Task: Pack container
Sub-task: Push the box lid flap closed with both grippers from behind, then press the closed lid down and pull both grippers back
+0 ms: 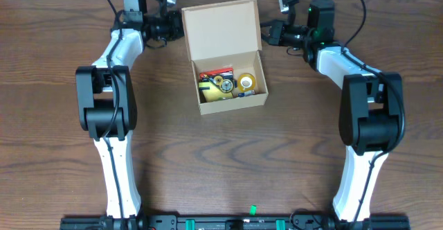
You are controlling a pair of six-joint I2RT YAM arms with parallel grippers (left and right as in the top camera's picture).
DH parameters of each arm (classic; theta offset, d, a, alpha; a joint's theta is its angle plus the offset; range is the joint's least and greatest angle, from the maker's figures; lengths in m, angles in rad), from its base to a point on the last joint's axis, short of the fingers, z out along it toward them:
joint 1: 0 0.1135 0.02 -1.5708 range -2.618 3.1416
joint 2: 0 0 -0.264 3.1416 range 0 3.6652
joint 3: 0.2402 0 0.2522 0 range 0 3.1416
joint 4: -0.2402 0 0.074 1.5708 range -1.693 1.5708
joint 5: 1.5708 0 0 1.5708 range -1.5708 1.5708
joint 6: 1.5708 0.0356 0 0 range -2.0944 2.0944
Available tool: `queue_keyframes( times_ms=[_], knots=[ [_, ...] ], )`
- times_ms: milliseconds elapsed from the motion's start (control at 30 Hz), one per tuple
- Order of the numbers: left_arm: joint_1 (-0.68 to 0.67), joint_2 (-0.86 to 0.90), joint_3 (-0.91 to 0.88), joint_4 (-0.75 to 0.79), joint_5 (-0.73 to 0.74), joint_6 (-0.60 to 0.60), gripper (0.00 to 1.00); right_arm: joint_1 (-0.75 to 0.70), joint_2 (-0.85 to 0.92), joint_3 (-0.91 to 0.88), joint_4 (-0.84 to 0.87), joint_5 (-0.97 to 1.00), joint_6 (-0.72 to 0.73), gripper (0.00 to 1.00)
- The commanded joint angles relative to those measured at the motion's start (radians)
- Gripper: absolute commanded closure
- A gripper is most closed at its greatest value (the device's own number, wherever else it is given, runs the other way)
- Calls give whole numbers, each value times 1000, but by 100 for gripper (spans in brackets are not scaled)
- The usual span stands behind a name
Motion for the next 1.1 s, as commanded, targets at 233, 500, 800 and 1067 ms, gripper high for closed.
queue_keyframes(
  times_ms=[233,500,800,1067],
  knots=[
    [23,-124,69,-17,159,64,94,-26,11,122,1,-324,-8,98],
    [6,-214,69,-353,108,349,94,0,11,122,-85,-491,-3,98],
    [-34,-222,69,-804,-172,653,94,16,11,121,-651,-348,-222,98],
    [-68,-222,69,-929,-315,724,94,16,-6,122,-918,-50,-341,98]
  ],
)
